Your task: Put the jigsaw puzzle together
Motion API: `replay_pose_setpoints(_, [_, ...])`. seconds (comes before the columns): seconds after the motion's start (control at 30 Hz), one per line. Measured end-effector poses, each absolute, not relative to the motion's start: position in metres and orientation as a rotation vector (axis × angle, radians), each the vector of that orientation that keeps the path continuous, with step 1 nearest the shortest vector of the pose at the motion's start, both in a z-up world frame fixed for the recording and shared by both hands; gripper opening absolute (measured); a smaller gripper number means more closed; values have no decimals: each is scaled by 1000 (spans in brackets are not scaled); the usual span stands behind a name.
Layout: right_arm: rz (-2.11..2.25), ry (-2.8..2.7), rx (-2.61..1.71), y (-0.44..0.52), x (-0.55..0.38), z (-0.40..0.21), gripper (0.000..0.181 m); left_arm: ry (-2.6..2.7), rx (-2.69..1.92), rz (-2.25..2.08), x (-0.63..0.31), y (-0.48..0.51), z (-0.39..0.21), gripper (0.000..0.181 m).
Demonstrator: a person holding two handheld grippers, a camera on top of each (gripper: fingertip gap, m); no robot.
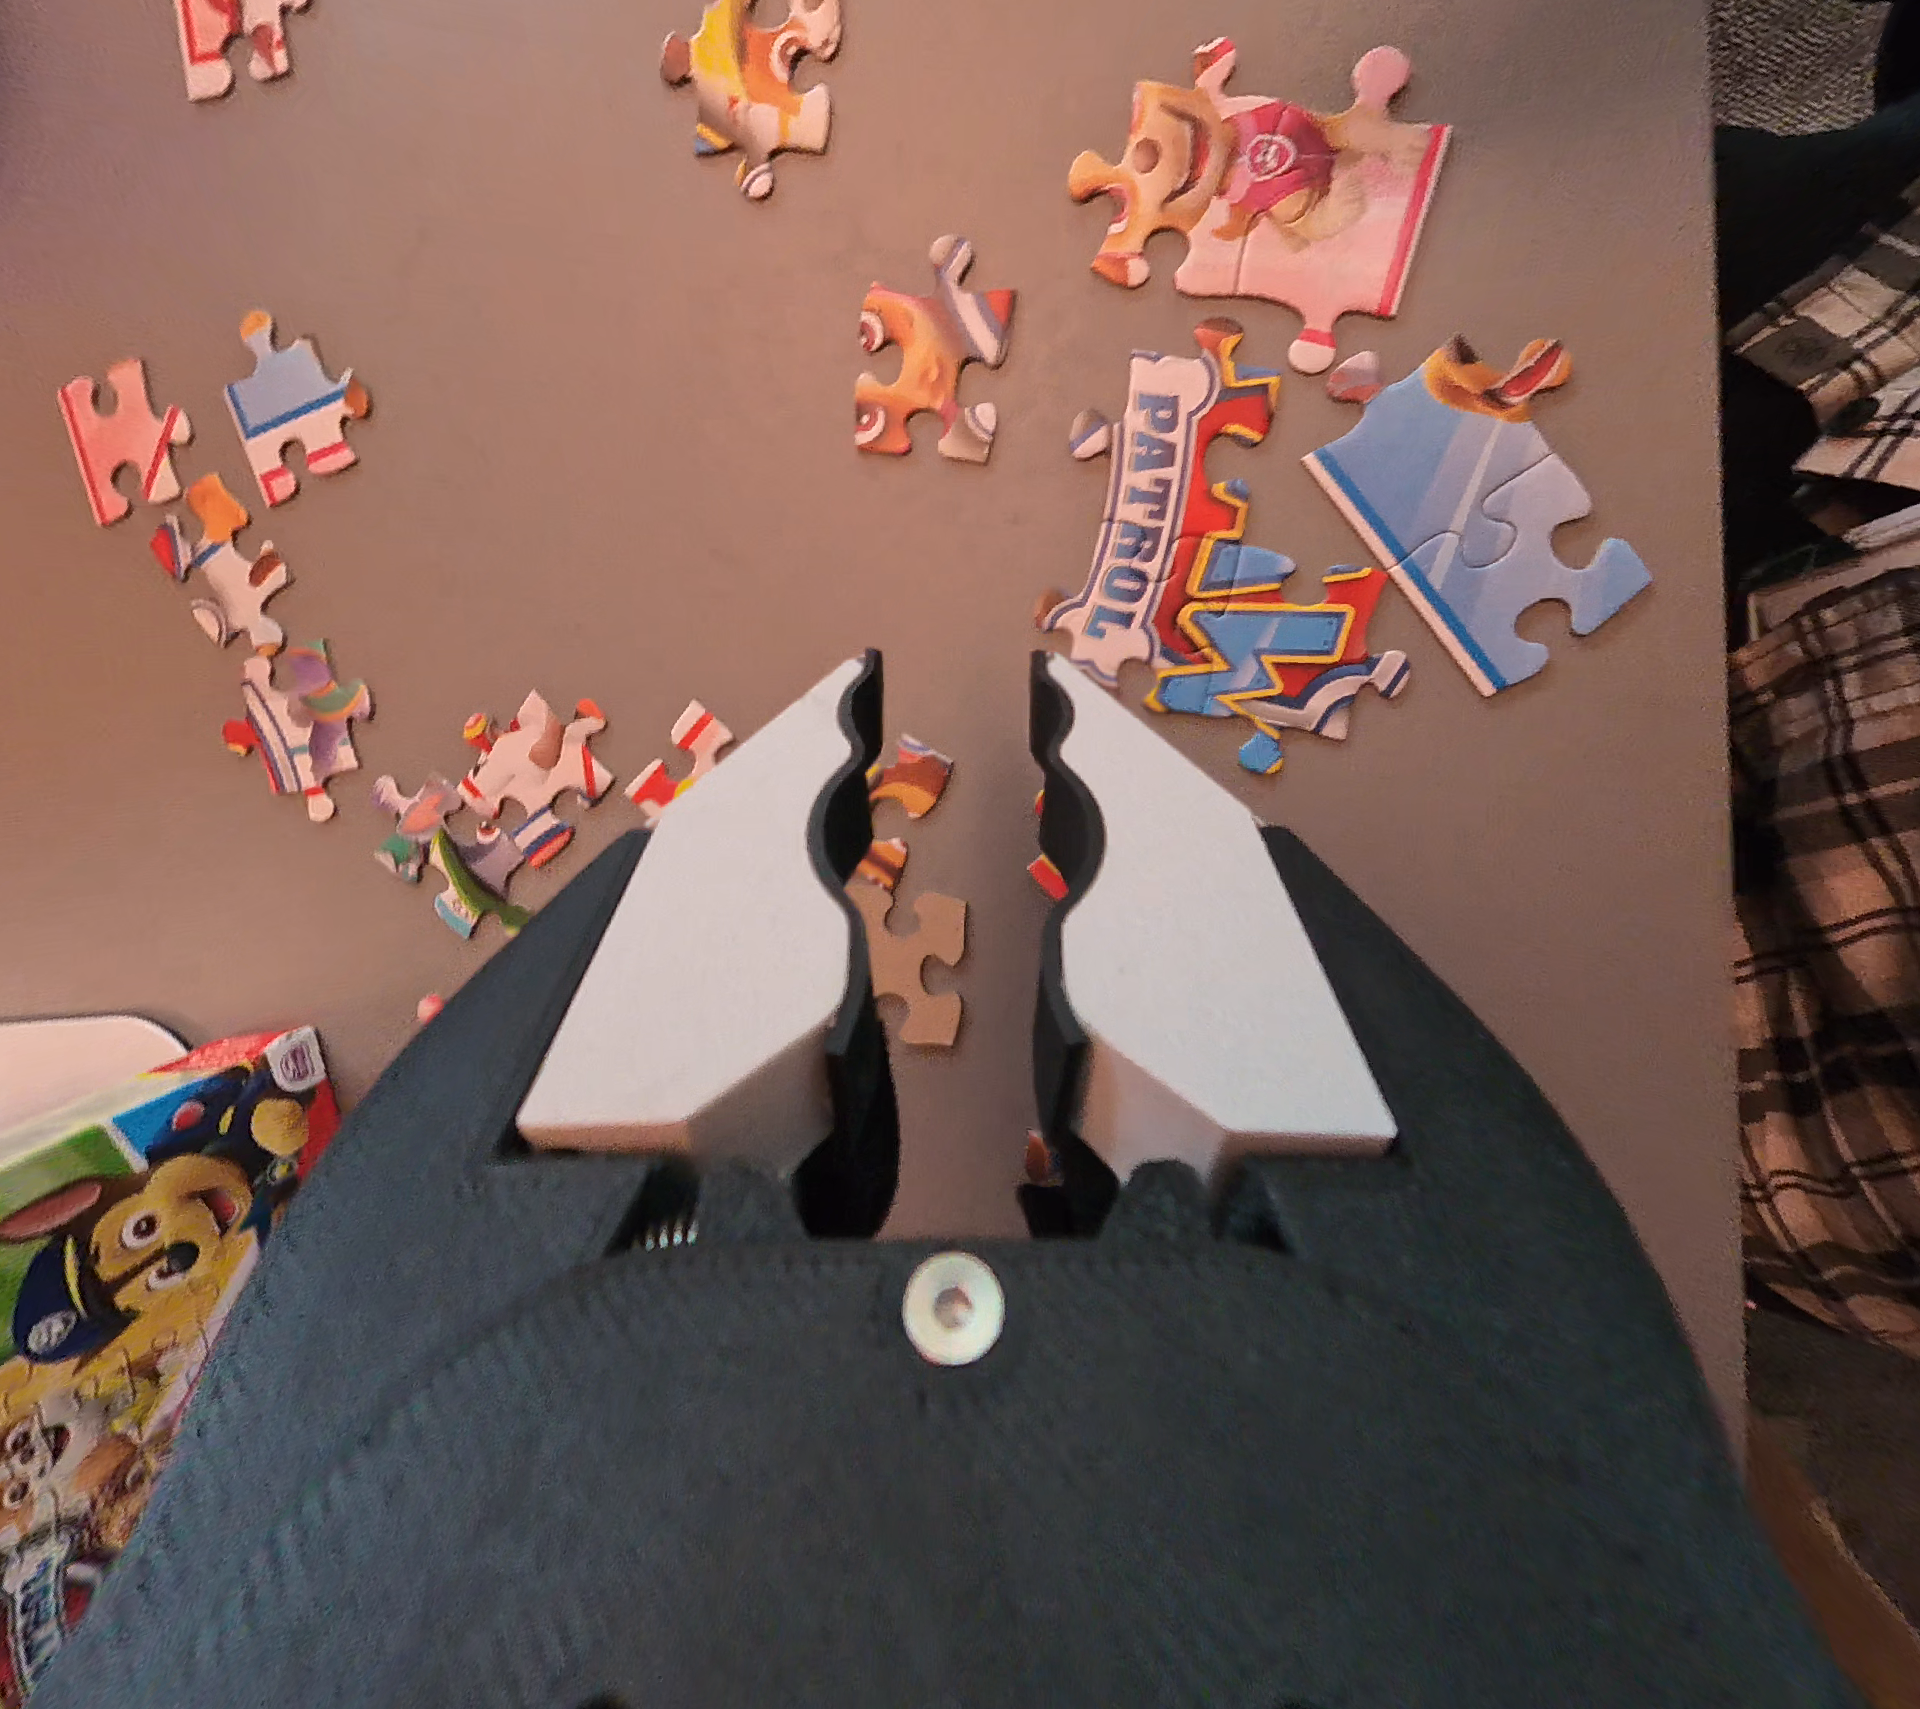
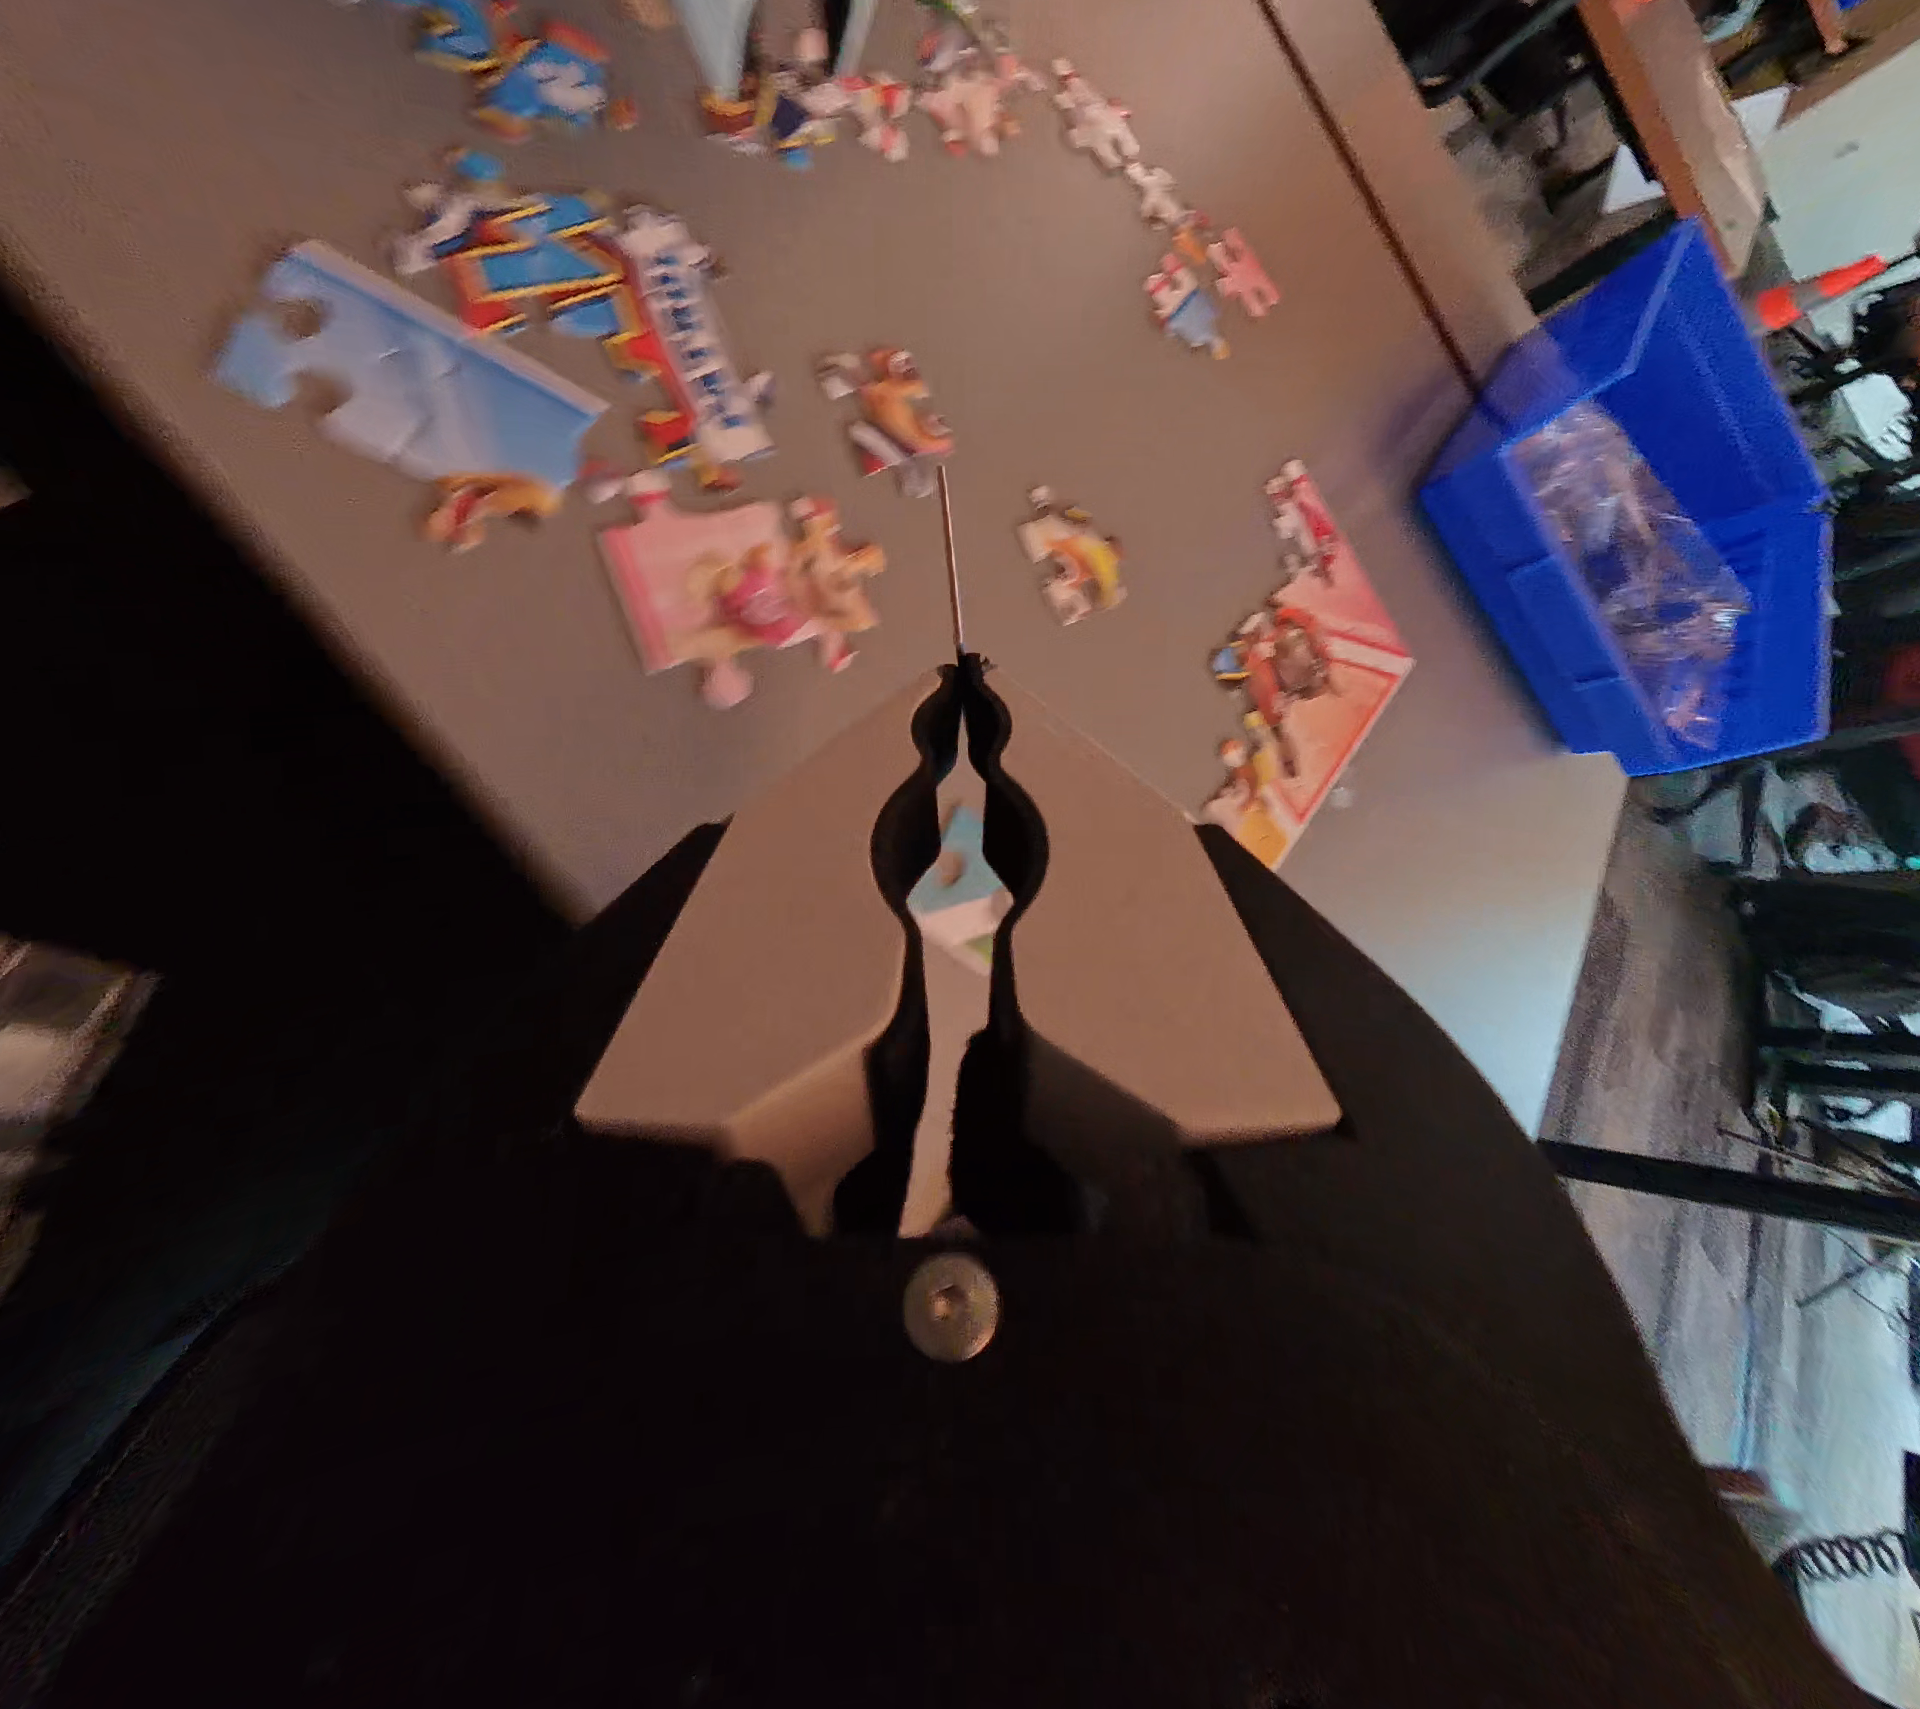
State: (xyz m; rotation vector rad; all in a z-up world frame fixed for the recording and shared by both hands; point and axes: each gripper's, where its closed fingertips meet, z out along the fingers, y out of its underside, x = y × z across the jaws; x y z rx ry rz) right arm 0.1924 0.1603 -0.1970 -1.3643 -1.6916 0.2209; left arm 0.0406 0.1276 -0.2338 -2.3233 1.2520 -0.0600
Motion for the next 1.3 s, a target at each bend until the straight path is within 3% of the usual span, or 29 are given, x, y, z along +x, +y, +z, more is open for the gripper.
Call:
replay_pose_setpoints(0.17, [99, -1696, -1384, 217, 131, -193, 0, 1192, -2346, -49, 27, 127, -235, 28])
replay_pose_setpoints(0.43, [-73, -1920, -1524, 267, 62, -263, 0, 1128, -2362, -58, 8, 119, -236, 28])
replay_pose_setpoints(0.6, [96, -1987, -1607, 256, 51, -276, 1, 1117, -2365, -55, -1, 122, -235, 29])
replay_pose_setpoints(0.73, [369, -1950, -1723, 250, 52, -268, 19, 1129, -2355, -41, -4, 132, -234, 30])
replay_pose_setpoints(1.0, [493, -1891, -1857, 258, 68, -261, 33, 1115, -2343, -73, -7, 172, -232, 31])
replay_pose_setpoints(1.3, [482, -1891, -1881, 268, 54, -276, 20, 1102, -2365, -51, -7, 235, -250, 31])
